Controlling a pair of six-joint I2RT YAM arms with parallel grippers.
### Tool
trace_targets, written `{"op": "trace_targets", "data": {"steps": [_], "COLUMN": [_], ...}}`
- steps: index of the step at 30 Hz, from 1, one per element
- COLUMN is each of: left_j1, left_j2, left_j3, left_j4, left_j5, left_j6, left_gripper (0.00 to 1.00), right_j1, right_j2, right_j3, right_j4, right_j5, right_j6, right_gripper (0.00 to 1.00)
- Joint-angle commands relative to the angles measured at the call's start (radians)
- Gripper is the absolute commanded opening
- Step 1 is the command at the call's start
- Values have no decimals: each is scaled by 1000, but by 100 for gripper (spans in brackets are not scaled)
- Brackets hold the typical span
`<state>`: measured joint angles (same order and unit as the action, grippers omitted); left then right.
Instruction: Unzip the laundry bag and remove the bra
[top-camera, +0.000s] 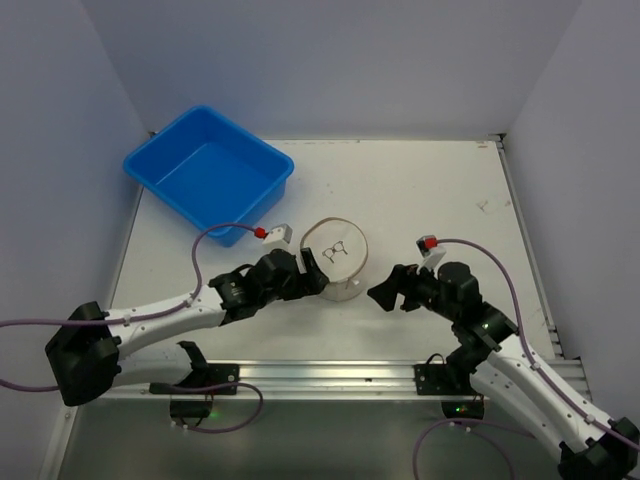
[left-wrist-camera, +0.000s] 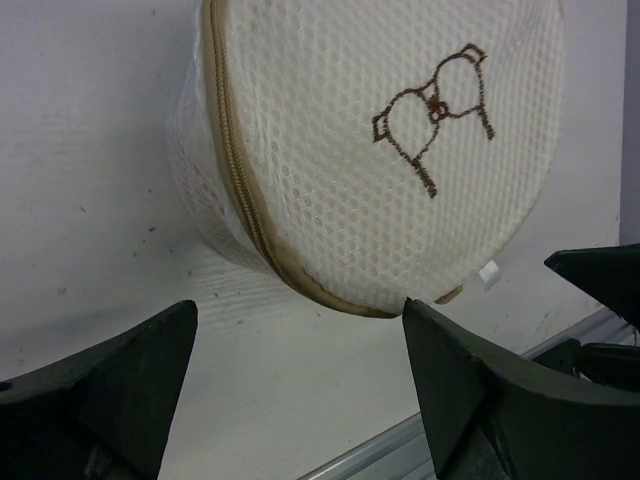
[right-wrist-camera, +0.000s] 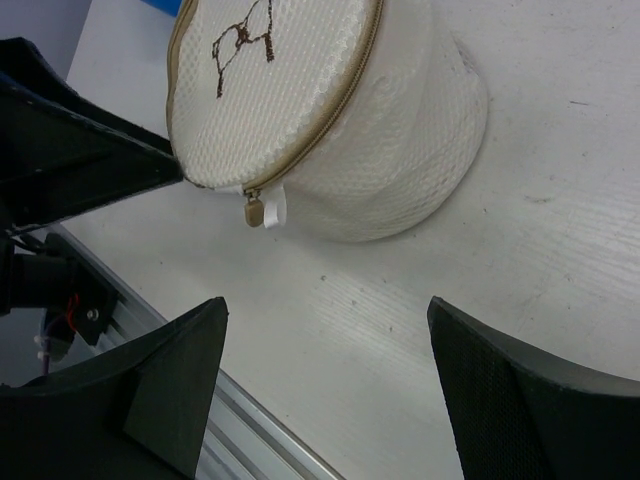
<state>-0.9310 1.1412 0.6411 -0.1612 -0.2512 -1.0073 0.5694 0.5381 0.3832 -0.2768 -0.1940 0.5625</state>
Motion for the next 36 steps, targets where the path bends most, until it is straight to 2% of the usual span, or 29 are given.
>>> {"op": "trace_targets", "data": {"steps": [1,9,12,16,18,20,23,25,26,27,29,30,31,33,36], "left_j1": [-11,-8,-5,11,17,27,52,64,75,80,83,83,83,83,83], "left_j2": [51,81,89,97,98,107,130,146,149,152,155,154,150,146,129], "left_j3": [-17,-20,-17,-18,-21,-24,-34,-41,-46,-46,-46,-43,-40,-29,-23], "left_j4": [104,216,252,281,293,301,327,344,359,365,374,374,371,361,345], "left_j5": [-14,-132,-146,-145,-143,-140,-109,-99,-88,-82,-74,-68,-68,-65,-66], "left_j6": [-119,-136,-128,-129,-131,-136,-143,-146,-152,-154,-155,-155,-155,-160,-168], "left_gripper": [86,66,52,52,59,62,61,57,53,39,25,14,10,4,0], "right_j1": [6,20,35,84,105,119,165,193,199,211,230,253,263,305,361], "right_j2": [5,45,63,112,131,154,178,195,213,220,232,250,263,314,397], "right_j3": [33,33,52,71,82,86,97,115,126,147,167,189,201,248,298], "right_j4": [50,74,85,110,125,142,152,151,139,134,125,116,116,87,68], "right_j5": [10,18,34,76,87,90,140,166,174,183,220,253,274,318,381], "right_j6": [-30,-38,-36,-33,-27,-19,-16,-21,-21,-18,-15,-12,-7,11,52], "right_gripper": [83,81,79,79,78,78,77,77,77,77,73,71,68,56,40]}}
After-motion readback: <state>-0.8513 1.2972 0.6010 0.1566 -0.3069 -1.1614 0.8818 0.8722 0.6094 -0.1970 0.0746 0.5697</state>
